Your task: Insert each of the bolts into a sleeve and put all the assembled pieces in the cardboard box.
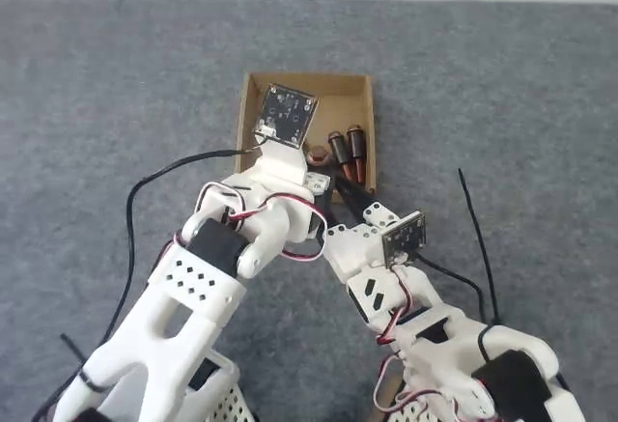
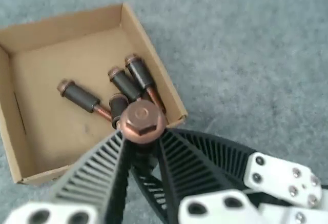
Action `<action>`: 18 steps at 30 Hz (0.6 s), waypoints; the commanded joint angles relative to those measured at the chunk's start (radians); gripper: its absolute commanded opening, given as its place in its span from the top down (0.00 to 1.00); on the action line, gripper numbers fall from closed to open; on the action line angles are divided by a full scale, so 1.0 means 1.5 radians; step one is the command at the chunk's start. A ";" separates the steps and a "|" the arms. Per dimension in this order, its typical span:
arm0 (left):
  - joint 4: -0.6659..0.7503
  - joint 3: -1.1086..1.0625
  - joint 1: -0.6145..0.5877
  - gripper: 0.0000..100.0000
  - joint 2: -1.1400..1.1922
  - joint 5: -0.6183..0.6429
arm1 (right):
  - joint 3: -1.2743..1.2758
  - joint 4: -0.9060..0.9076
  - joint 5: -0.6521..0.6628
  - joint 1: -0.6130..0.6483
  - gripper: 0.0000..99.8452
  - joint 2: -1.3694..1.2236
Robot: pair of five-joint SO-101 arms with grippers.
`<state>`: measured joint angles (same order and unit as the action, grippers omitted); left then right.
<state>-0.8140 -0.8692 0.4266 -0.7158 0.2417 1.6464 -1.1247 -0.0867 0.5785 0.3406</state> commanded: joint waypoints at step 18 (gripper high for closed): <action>0.054 -0.036 0.001 0.94 -0.003 -0.003 | 0.012 -0.003 0.009 -0.033 0.99 0.032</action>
<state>-0.7327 -0.9352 0.4312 -0.7188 0.2401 1.6464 -1.1231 -0.0852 0.5692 0.3391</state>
